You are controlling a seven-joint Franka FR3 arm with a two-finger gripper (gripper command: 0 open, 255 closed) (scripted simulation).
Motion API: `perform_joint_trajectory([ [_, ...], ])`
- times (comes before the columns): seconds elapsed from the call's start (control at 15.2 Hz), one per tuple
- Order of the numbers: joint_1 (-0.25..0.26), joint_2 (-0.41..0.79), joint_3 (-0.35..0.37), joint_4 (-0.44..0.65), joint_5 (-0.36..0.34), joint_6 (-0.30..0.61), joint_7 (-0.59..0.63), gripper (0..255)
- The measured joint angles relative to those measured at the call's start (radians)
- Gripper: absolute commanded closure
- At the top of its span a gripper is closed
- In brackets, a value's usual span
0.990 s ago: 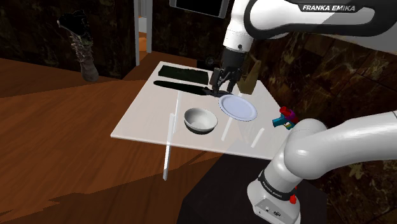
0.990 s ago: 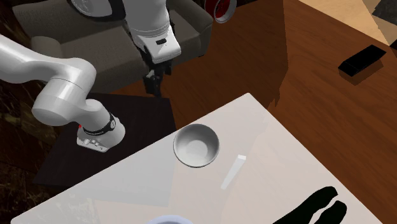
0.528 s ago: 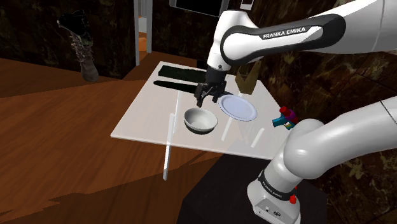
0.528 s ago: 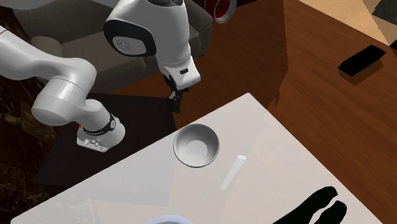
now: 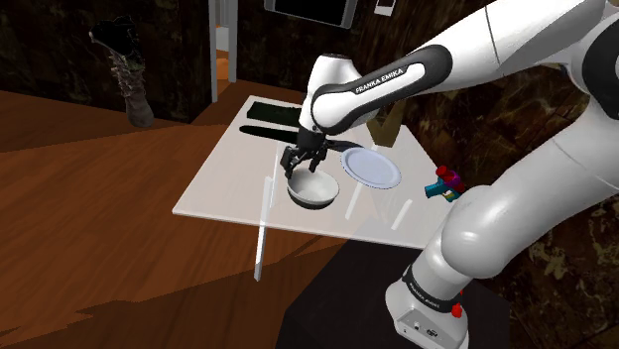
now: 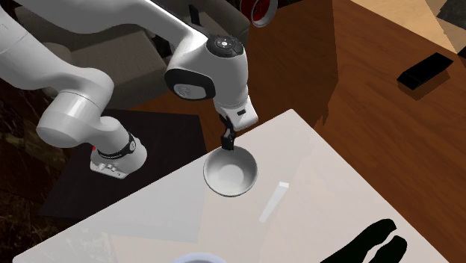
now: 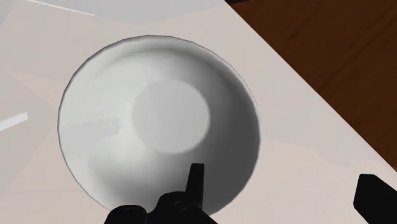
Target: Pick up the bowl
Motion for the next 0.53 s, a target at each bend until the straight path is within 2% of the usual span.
perform_joint_trajectory([
  [0.13,0.0,0.066,0.006,0.009,-0.003,0.068,0.014,0],
  [0.53,-0.004,0.146,0.004,-0.005,-0.005,0.168,0.011,0],
])
